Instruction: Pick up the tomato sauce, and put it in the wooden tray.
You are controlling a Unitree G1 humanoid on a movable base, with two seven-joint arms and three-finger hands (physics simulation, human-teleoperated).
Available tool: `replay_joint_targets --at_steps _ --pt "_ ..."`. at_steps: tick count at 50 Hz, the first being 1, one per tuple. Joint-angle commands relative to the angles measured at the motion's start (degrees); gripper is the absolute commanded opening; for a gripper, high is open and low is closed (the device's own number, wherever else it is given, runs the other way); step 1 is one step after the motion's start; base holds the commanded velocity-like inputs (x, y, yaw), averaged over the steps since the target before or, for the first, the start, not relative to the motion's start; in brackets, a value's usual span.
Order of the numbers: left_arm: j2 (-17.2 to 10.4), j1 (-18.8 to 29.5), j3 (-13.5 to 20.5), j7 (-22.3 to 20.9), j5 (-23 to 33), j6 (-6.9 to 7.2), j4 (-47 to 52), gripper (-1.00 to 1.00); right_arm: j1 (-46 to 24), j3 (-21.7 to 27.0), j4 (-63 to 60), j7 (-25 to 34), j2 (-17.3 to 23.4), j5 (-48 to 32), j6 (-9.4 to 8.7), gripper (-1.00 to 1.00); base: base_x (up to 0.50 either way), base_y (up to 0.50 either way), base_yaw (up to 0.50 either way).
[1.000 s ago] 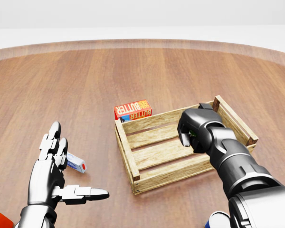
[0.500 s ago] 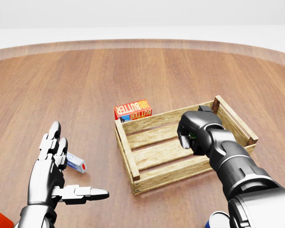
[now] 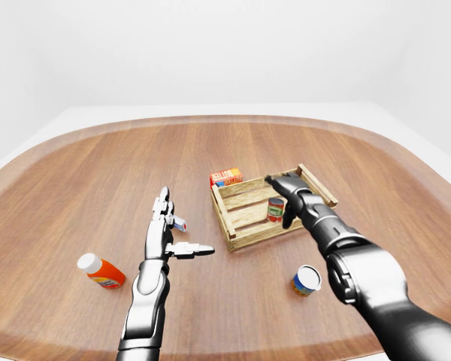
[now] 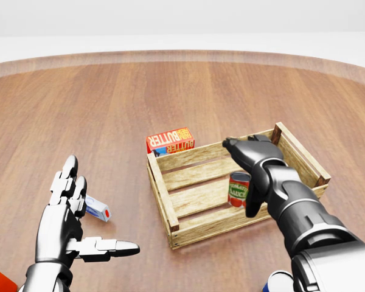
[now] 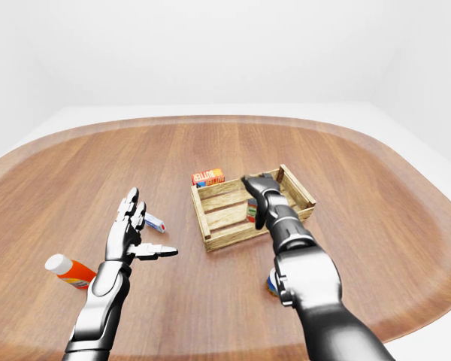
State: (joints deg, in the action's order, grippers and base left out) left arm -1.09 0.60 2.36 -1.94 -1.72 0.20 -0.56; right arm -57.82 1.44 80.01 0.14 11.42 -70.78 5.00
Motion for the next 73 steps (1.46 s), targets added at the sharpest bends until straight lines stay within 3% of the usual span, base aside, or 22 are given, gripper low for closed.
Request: replay_joint_targets --at_steps 1,28,61,73 --pt "0.0 0.0 -0.1 0.0 0.0 -0.06 0.0 1.0 0.6 -0.1 -0.1 0.0 -0.1 -0.3 0.0 1.0 0.0 0.0 0.0" --pt "0.0 0.1 0.0 0.0 0.0 -0.16 -0.2 1.0 0.6 0.1 -0.1 0.1 -0.2 -0.1 0.0 1.0 0.0 0.0 0.0" --pt "0.0 0.1 0.0 0.0 0.0 -0.06 -0.2 1.0 -13.0 -1.6 -1.8 -0.6 3.8 4.2 0.0 1.0 0.0 0.0 0.0" --pt "0.0 0.2 0.0 0.0 0.1 -0.08 -0.3 1.0 -18.2 -0.1 -4.2 0.2 4.9 13.0 0.0 1.0 0.0 0.0 0.0"
